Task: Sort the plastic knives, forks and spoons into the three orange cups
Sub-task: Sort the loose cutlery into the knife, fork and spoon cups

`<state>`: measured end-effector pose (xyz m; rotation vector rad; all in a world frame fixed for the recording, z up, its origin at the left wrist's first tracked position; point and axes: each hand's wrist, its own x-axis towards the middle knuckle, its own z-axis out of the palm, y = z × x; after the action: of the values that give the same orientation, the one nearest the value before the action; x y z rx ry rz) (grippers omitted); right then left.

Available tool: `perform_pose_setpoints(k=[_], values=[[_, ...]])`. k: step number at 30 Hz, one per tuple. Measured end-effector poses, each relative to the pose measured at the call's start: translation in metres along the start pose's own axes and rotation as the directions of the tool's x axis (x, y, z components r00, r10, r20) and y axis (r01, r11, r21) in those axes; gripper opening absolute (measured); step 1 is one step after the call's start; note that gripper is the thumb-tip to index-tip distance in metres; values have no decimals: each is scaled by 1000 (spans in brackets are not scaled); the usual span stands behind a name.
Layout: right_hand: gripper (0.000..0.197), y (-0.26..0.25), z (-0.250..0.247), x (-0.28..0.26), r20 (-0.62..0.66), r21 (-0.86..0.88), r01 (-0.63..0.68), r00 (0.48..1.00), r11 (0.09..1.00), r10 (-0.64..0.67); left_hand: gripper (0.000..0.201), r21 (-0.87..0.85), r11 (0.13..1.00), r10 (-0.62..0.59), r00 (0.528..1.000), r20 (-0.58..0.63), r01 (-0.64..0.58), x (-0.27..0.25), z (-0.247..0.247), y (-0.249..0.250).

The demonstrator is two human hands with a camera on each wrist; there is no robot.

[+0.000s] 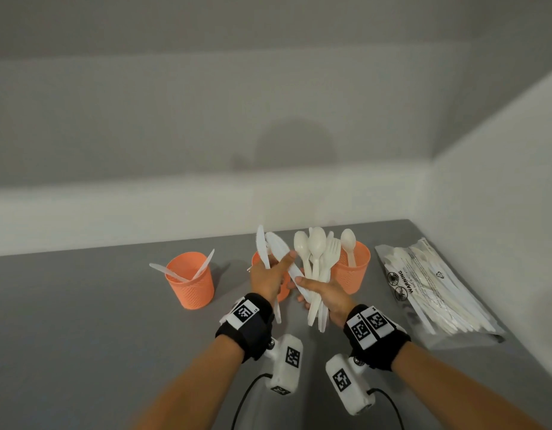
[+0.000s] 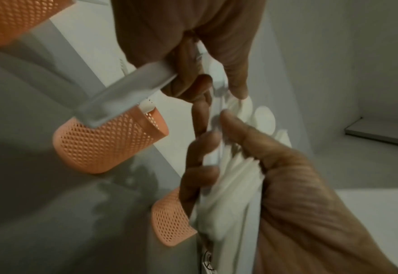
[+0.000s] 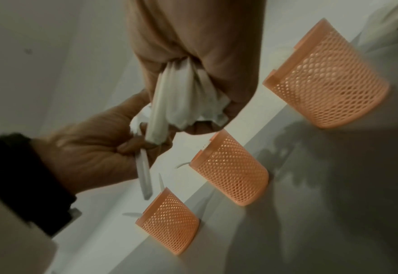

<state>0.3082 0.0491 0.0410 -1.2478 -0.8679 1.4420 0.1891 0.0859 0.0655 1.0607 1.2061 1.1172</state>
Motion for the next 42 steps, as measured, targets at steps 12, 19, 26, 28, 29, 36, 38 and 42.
perform_pose_setpoints(k=[12,19,26,28,29,36,38,42], values=[[21,-1,19,0,-2,25,7,1000,1000,-7,32,-45,997,-68,996,50,70,2,-12,-5],[14,0,24,9,3,44,-40,999,998,40,27,-65,998,1,989,-145,-10,19,-45,0],[10,-2,23,20,44,17,-90,995,996,89,30,-35,975,184,883,-433,-220,58,-107,49],[25,-7,26,20,88,-23,-117,989,993,119,37,12,966,230,838,-496,-258,71,-125,64],[33,-9,28,21,110,-36,-134,984,990,137,40,26,963,243,824,-513,-268,77,-132,69],[23,-19,33,30,188,-88,-203,958,975,216,42,223,969,204,861,-465,-108,111,-152,28],[22,-18,34,31,185,-110,-199,959,974,216,40,279,958,183,887,-425,-65,113,-155,10],[35,-10,35,32,160,-151,-190,964,970,213,28,436,895,281,883,-376,-99,111,-157,5]])
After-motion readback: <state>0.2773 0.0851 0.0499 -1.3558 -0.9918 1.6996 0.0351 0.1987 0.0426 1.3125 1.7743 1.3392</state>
